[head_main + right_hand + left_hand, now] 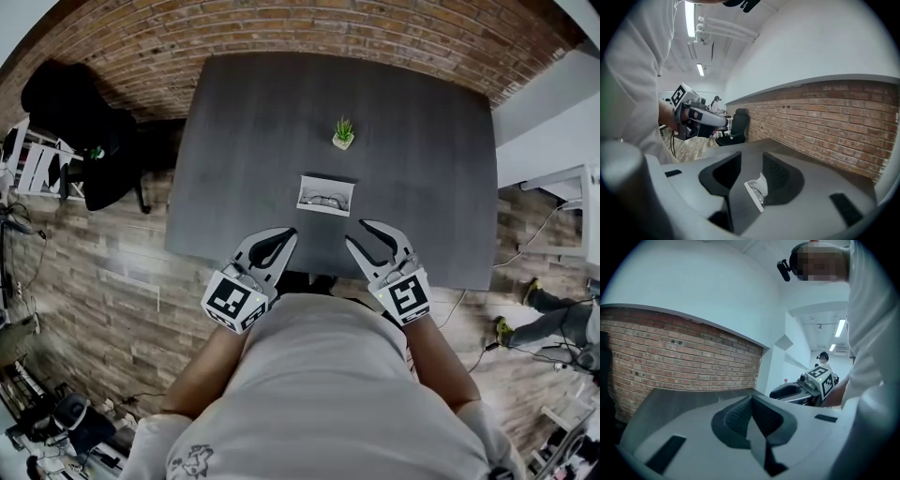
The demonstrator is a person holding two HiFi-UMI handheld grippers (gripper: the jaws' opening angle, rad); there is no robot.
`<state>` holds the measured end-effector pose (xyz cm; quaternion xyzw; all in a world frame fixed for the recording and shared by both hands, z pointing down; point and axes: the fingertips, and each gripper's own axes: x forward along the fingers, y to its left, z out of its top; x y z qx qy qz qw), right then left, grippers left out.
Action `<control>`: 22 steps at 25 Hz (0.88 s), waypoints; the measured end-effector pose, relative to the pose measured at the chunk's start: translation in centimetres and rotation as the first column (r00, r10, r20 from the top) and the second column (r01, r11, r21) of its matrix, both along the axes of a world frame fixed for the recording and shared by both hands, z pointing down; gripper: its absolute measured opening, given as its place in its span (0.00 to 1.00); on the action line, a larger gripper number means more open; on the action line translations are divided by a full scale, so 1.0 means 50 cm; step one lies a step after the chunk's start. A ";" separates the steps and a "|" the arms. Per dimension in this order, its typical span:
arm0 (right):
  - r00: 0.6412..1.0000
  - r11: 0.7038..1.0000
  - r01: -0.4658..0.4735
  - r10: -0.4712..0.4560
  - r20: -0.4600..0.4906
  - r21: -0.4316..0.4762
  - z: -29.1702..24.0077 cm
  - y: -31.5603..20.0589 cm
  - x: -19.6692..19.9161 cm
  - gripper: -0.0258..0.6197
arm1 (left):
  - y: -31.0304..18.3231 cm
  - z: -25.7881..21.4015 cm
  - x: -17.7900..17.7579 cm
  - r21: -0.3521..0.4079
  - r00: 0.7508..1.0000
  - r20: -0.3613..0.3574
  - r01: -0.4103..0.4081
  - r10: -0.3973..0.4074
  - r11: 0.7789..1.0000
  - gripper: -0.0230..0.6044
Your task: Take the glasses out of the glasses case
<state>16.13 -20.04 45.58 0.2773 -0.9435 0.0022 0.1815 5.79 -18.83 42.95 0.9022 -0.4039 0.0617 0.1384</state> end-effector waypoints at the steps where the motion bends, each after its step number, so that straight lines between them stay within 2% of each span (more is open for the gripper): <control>1: 1.000 1.000 0.001 -0.001 0.001 -0.003 0.005 -0.005 -0.002 0.27 | -0.006 0.005 0.002 -0.002 1.000 -0.002 -0.001 0.001 1.000 0.05; 12: 0.992 0.997 0.057 -0.063 -0.111 -0.048 0.076 -0.061 -0.036 0.27 | -0.073 0.063 -0.001 -0.067 1.000 -0.017 -0.027 0.026 0.997 0.05; 22: 0.948 0.984 0.130 -0.158 -0.276 -0.119 0.207 -0.089 -0.082 0.27 | -0.123 0.135 -0.039 -0.145 0.999 -0.015 -0.047 0.046 0.988 0.05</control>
